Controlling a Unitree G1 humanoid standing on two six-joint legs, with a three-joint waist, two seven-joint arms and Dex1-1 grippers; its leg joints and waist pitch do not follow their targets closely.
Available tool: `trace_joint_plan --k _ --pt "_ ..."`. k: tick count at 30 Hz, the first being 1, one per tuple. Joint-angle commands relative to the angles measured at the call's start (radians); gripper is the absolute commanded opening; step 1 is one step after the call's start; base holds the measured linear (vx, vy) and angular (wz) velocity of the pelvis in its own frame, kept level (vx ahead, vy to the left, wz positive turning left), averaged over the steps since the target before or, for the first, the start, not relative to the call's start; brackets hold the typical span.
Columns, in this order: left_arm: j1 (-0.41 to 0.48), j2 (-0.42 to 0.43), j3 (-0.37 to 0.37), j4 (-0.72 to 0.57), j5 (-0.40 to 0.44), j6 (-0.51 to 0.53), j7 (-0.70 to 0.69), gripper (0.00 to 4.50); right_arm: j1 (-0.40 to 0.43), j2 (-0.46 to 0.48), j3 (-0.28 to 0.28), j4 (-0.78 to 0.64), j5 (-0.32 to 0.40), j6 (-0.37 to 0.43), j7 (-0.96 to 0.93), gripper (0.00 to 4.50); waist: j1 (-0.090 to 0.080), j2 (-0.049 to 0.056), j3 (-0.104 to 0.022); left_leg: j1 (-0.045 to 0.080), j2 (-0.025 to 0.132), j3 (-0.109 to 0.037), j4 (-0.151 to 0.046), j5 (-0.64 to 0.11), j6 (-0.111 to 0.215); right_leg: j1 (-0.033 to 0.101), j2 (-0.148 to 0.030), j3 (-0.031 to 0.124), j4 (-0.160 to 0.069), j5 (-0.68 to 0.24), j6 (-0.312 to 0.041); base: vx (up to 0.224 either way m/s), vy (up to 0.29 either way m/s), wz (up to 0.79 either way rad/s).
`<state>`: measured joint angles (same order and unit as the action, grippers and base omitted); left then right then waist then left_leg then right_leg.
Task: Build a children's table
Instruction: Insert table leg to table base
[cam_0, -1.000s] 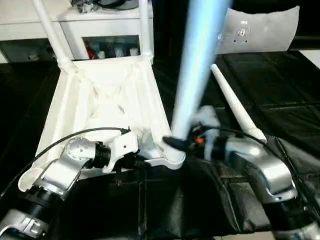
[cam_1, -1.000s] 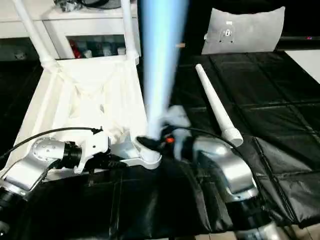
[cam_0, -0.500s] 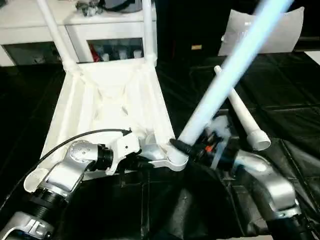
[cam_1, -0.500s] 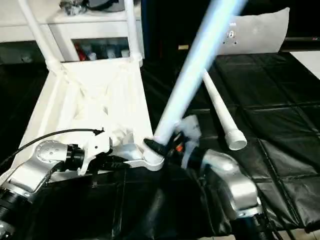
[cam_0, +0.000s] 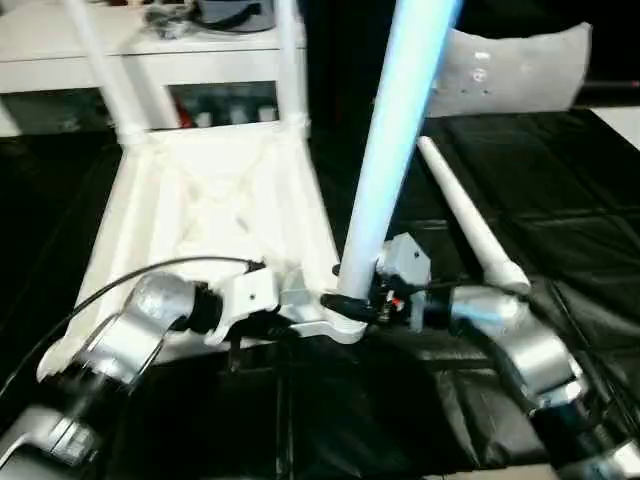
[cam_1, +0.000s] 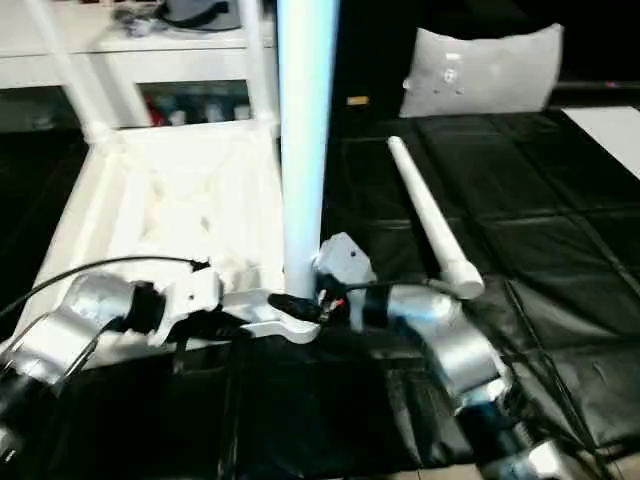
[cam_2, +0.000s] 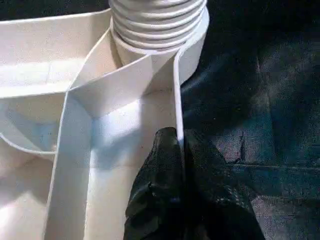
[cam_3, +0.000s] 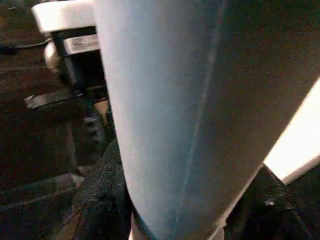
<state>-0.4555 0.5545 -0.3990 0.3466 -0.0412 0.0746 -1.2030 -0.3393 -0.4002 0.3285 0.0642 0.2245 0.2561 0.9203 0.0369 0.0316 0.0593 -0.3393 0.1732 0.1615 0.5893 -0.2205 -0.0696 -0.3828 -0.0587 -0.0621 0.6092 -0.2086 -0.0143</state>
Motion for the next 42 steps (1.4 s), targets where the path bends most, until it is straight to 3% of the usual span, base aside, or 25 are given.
trace_joint_plan --k 1,3,5,8,12,14,15,16,17,18,19,20,21,22,24,26,28,30,32,36,39,40,42 --pt "-0.053 -0.008 0.001 0.049 0.042 -0.023 0.016 0.00 0.074 -0.015 0.126 0.080 -0.031 0.087 0.078 1.89 -0.004 -0.006 -0.015 -0.003 0.055 -0.018 -0.089 -0.279 0.028 0.023 -0.088 0.066 -0.107 -0.448 -0.157 0.000 0.000 0.00" --pt "-0.091 -0.025 0.009 0.098 0.046 -0.036 0.038 0.00 0.088 -0.020 0.133 0.063 -0.022 0.095 0.092 1.89 0.002 -0.003 -0.017 0.002 0.057 -0.019 -0.091 -0.270 0.027 0.023 -0.088 0.066 -0.107 -0.444 -0.153 0.000 0.000 0.00" --pt "-0.146 -0.040 0.025 0.176 0.051 -0.048 0.068 0.00 0.101 -0.014 0.135 0.048 -0.012 0.104 0.095 1.89 0.006 -0.007 -0.012 0.003 0.058 -0.018 -0.094 -0.286 0.026 0.022 -0.089 0.067 -0.109 -0.450 -0.153 0.000 0.000 0.00" --pt "-0.170 -0.041 0.033 0.218 0.053 -0.058 0.071 0.00 0.101 0.001 0.129 0.057 -0.015 0.103 0.084 1.89 0.010 -0.003 -0.010 0.009 0.059 -0.021 -0.099 -0.324 0.016 0.019 -0.093 0.066 -0.118 -0.520 -0.134 0.000 0.000 0.00" --pt "-0.146 -0.025 0.057 0.196 0.028 -0.025 0.052 0.00 0.079 0.044 0.099 0.099 -0.036 0.086 0.014 1.89 0.006 -0.003 -0.009 0.004 0.062 -0.024 -0.106 -0.311 0.012 0.021 -0.097 0.066 -0.120 -0.516 -0.134 0.000 0.000 0.00" --pt "-0.123 -0.017 0.063 0.170 0.016 -0.006 0.050 0.00 0.067 0.061 0.087 0.123 -0.052 0.070 -0.029 1.89 0.000 -0.002 -0.005 0.004 0.060 -0.025 -0.106 -0.333 0.008 0.018 -0.098 0.065 -0.124 -0.554 -0.133 0.000 0.000 0.00" --pt "-0.122 -0.016 0.064 0.168 0.016 -0.006 0.050 0.00 0.066 0.062 0.087 0.125 -0.052 0.069 -0.031 1.89 -0.001 0.004 -0.008 0.005 0.061 -0.028 -0.107 -0.340 0.004 0.019 -0.100 0.065 -0.123 -0.564 -0.131 0.000 0.000 0.00" --pt "-0.121 -0.016 0.064 0.167 0.015 -0.005 0.050 0.00 0.066 0.063 0.086 0.126 -0.053 0.068 -0.033 1.89 -0.004 -0.001 -0.003 0.006 0.059 -0.028 -0.107 -0.357 0.004 0.015 -0.099 0.064 -0.128 -0.600 -0.119 0.000 0.000 0.00" --pt "-0.072 -0.005 0.075 0.097 -0.004 0.038 0.059 0.00 0.047 0.091 0.059 0.162 -0.065 0.055 -0.093 1.89 -0.009 -0.004 -0.005 -0.002 0.060 -0.033 -0.109 -0.352 0.003 0.021 -0.104 0.065 -0.124 -0.617 -0.112 0.000 0.000 0.00" --pt "-0.013 0.005 0.090 0.010 -0.025 0.089 0.077 0.00 0.025 0.122 0.027 0.198 -0.078 0.045 -0.156 1.89 -0.016 -0.001 -0.006 -0.012 0.063 -0.038 -0.112 -0.342 -0.005 0.025 -0.108 0.063 -0.119 -0.616 -0.112 0.000 0.000 0.00" --pt "0.026 0.008 0.096 -0.053 -0.033 0.124 0.093 0.00 0.014 0.137 0.010 0.213 -0.081 0.043 -0.180 1.89 -0.025 -0.005 -0.005 -0.019 0.061 -0.039 -0.115 -0.341 -0.004 0.025 -0.103 0.058 -0.122 -0.614 -0.107 0.000 0.000 0.00" --pt "0.032 0.009 0.097 -0.063 -0.035 0.129 0.096 0.00 0.012 0.140 0.008 0.215 -0.081 0.043 -0.184 1.89 -0.028 -0.002 -0.007 -0.018 0.064 -0.041 -0.115 -0.346 -0.009 0.024 -0.105 0.060 -0.115 -0.596 -0.114 0.000 0.000 0.00" --pt "0.093 0.008 0.108 -0.169 -0.043 0.194 0.131 0.00 -0.006 0.161 -0.014 0.234 -0.086 0.041 -0.220 1.89 -0.033 -0.008 -0.003 -0.017 0.061 -0.038 -0.115 -0.351 -0.003 0.019 -0.099 0.060 -0.121 -0.600 -0.113 0.000 0.000 0.00" --pt "0.141 0.000 0.115 -0.257 -0.045 0.251 0.166 0.00 -0.023 0.175 -0.027 0.251 -0.088 0.039 -0.244 1.89 -0.048 -0.007 0.000 -0.020 0.061 -0.040 -0.115 -0.362 -0.003 0.019 -0.097 0.059 -0.116 -0.586 -0.127 0.000 0.000 0.00" --pt "0.170 -0.010 0.118 -0.315 -0.040 0.293 0.191 0.00 -0.037 0.184 -0.034 0.266 -0.091 0.037 -0.263 1.89 -0.058 -0.007 -0.004 -0.022 0.060 -0.038 -0.111 -0.346 0.002 0.020 -0.096 0.060 -0.112 -0.556 -0.137 0.000 0.000 0.00" --pt "0.228 -0.055 0.108 -0.451 -0.015 0.403 0.262 0.00 -0.073 0.209 -0.054 0.308 -0.096 0.035 -0.318 1.89 -0.062 -0.017 -0.003 -0.021 0.059 -0.031 -0.108 -0.319 0.014 0.017 -0.092 0.062 -0.114 -0.523 -0.154 0.000 0.000 0.00" --pt "0.261 -0.104 0.093 -0.551 0.006 0.495 0.316 0.00 -0.102 0.233 -0.077 0.343 -0.089 0.035 -0.355 1.89 -0.063 -0.020 -0.009 -0.019 0.056 -0.023 -0.101 -0.266 0.031 0.017 -0.088 0.065 -0.114 -0.455 -0.174 0.000 0.000 0.00" --pt "0.270 -0.144 0.071 -0.605 0.018 0.552 0.355 0.00 -0.115 0.244 -0.086 0.360 -0.087 0.034 -0.368 1.89 -0.064 -0.026 -0.014 -0.026 0.057 -0.019 -0.098 -0.207 0.044 0.026 -0.085 0.064 -0.104 -0.353 -0.204 0.000 0.000 0.00" --pt "0.265 -0.206 0.030 -0.647 0.031 0.618 0.420 0.00 -0.126 0.258 -0.091 0.373 -0.081 0.042 -0.369 1.89 -0.058 -0.026 -0.016 -0.023 0.056 -0.013 -0.093 -0.164 0.061 0.027 -0.082 0.063 -0.098 -0.259 -0.232 0.000 0.000 0.00" --pt "0.243 -0.214 0.013 -0.609 0.069 0.617 0.461 0.00 -0.119 0.264 -0.081 0.367 -0.080 0.055 -0.355 1.89 -0.046 -0.032 -0.019 -0.020 0.055 -0.010 -0.088 -0.111 0.084 0.030 -0.079 0.060 -0.092 -0.181 -0.247 0.000 0.000 0.00" --pt "0.235 -0.201 0.023 -0.597 0.095 0.640 0.481 0.00 -0.115 0.268 -0.076 0.374 -0.078 0.048 -0.348 1.89 -0.042 -0.031 -0.016 -0.019 0.055 -0.009 -0.090 -0.128 0.082 0.030 -0.080 0.060 -0.094 -0.203 -0.247 0.000 0.000 0.00" --pt "0.227 -0.196 0.040 -0.590 0.102 0.650 0.487 0.00 -0.113 0.273 -0.084 0.378 -0.067 0.050 -0.340 2.24 -0.041 -0.026 -0.014 -0.016 0.056 -0.011 -0.092 -0.165 0.069 0.027 -0.082 0.060 -0.099 -0.263 -0.236 0.000 0.000 0.00" --pt "0.224 -0.194 0.045 -0.591 0.103 0.658 0.489 0.00 -0.113 0.276 -0.088 0.380 -0.064 0.054 -0.337 2.59 -0.043 -0.025 -0.013 -0.016 0.055 -0.012 -0.094 -0.191 0.056 0.027 -0.081 0.059 -0.103 -0.307 -0.220 0.000 0.000 0.00"
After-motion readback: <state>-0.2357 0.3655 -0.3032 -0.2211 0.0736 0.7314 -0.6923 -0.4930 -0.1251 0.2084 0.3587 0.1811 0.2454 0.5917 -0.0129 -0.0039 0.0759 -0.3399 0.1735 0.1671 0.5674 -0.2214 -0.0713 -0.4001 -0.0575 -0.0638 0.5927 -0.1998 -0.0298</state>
